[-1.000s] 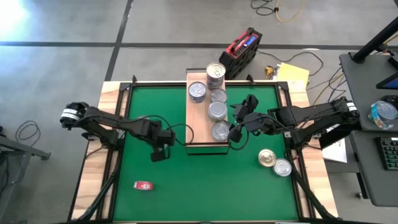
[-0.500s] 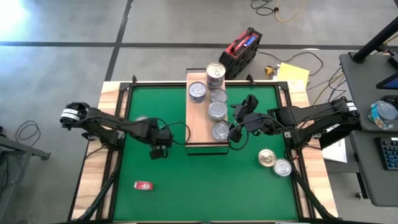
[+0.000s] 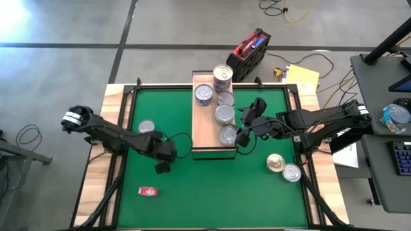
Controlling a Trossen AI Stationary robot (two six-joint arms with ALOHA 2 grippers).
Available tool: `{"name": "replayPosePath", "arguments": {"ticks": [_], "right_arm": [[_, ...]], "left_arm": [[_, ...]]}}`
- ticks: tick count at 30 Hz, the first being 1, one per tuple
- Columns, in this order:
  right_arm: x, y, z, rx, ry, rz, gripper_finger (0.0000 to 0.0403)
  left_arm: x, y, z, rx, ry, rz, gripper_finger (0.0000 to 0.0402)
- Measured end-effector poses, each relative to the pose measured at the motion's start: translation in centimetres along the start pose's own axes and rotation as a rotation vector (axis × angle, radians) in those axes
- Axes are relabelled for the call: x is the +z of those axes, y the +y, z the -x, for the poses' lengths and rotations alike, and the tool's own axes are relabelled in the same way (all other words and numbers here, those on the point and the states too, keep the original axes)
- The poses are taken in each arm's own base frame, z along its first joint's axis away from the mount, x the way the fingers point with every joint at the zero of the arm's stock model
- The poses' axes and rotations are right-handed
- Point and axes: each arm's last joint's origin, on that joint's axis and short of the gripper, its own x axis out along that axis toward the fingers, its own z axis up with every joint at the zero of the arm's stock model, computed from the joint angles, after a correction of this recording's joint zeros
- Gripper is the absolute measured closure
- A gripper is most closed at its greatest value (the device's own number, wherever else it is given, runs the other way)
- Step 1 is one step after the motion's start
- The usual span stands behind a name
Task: Stack canned seafood by type on shelf
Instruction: Put the top yellow tuna can on the shelf
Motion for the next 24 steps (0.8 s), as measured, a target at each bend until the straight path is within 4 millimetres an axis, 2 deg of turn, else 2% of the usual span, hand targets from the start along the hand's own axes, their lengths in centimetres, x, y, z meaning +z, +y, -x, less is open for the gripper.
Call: {"name": "replayPosePath", "arguments": {"ticks": [11,20,24], "right_arm": [[0.0,0.0,0.0,0.0,-0.002,-0.009,0.009],[0.0,0.2,0.2,0.006,-0.006,-0.095,0.009],[0.2,1.1,1.1,0.048,-0.023,-0.101,0.009]], "left_arm": [[-0.3,-3.1,0.7,-0.133,-0.105,0.022,0.0401],[-0.7,-5.3,-0.2,-0.107,-0.132,0.031,0.0402],[-0.4,-6.5,0.1,-0.119,-0.139,0.007,0.0402]]}}
